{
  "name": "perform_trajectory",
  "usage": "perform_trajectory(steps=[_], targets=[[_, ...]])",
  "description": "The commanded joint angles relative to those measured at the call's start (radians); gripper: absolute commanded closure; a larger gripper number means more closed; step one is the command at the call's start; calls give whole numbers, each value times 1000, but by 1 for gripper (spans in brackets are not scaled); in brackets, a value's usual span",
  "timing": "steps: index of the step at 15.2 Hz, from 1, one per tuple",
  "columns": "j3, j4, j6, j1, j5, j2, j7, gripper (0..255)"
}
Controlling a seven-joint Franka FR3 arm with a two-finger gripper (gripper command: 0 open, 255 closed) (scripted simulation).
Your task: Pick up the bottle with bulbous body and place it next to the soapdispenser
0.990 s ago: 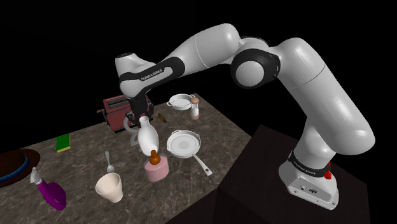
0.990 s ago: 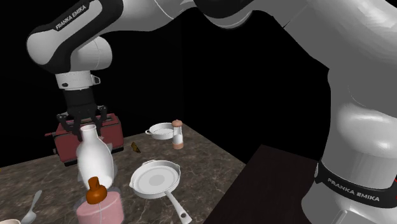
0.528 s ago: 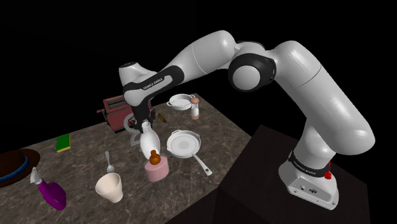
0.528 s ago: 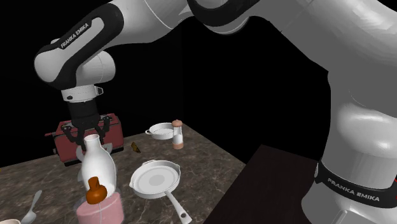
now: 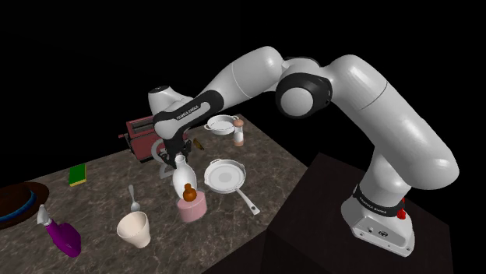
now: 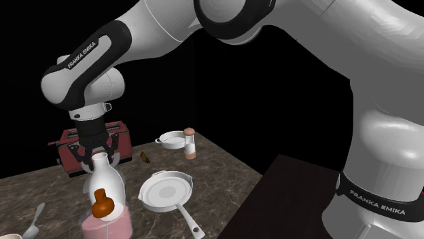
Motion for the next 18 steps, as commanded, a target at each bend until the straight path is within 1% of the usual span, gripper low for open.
perform_trajectory(steps=[1, 5, 6, 11, 15, 18], targets=[[0, 2, 1, 0, 0, 1, 0, 255], [0, 2, 1, 0, 0, 1, 0, 255], [0, 2, 0, 0, 0, 1, 0, 0], [0, 2, 1, 0, 0, 1, 0, 0], [-1, 15, -80, 0, -2, -66, 1, 0], [-1, 15, -80, 0, -2, -66, 1, 0]])
